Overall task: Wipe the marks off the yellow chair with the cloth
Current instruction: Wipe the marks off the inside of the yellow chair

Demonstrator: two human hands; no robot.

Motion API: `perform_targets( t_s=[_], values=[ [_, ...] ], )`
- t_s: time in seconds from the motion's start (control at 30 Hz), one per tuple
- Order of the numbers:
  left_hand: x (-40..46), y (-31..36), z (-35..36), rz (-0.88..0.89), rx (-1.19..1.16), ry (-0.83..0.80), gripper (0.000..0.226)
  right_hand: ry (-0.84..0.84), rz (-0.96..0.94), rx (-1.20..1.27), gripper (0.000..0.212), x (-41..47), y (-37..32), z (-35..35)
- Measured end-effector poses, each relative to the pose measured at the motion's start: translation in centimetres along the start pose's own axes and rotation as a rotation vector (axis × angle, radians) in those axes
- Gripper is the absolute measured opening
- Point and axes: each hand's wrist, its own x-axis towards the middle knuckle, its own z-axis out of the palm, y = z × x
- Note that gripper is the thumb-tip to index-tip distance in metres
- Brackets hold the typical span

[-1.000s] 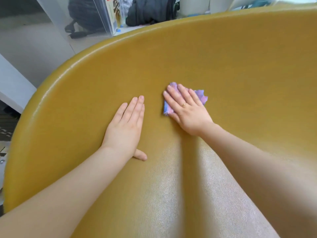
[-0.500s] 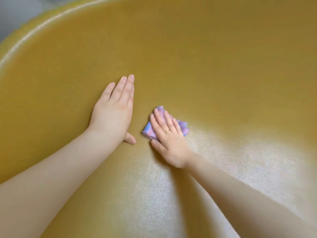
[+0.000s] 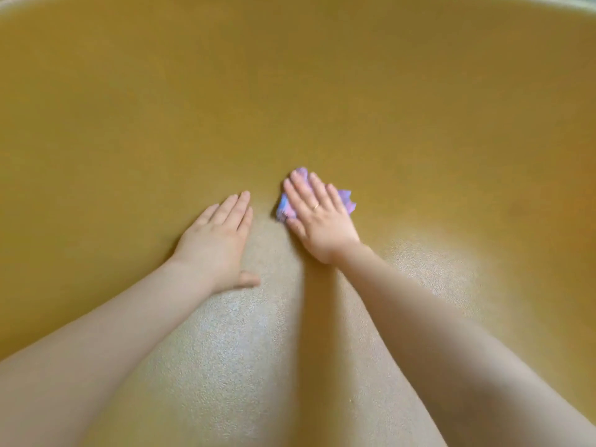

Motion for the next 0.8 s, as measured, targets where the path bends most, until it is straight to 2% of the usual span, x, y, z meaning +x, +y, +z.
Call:
perform_targets(
  t_s=[0.1,0.23,0.33,0.4,0.5,0.63,0.7,0.8],
  values=[
    [0.1,0.1,0.8,0.0,0.106,-0.011,0.131,0.19,0.166,-0.06,0.06,1.5,3.5,-1.2],
    [0.8,0.1,1.4,-0.003,0.099,0.032,0.135,0.334,0.47,-0.054,0.057,2.9,4.7,-2.1],
    [0.7,0.2,1.7,-0.012,0.079,0.051,0.136,0.375,0.592,0.053,0.06,4.3,2.1,-2.1],
    [0.5,0.3,1.5,-0.047,0.051,0.064,0.14,0.317,0.489,0.154,0.061,4.3,-0.6,-1.2],
    [-0.5,0.0,0.6,-0.137,0.012,0.117,0.145,0.154,0.155,0.257,0.065,1.7,-5.6,0.8],
    [-3.0,-1.2,-0.5,-0.146,-0.06,0.106,0.135,-0.08,-0.033,0.393,0.071,-2.9,-8.3,1.1],
    [-4.7,-1.5,-0.8,-0.141,-0.115,0.091,0.123,-0.167,-0.143,0.423,0.066,-6.2,-8.9,0.7],
    [-7.3,-0.7,-1.3,-0.131,-0.19,0.122,0.087,-0.241,-0.263,0.496,0.057,-12.9,-10.7,0.5]
  ],
)
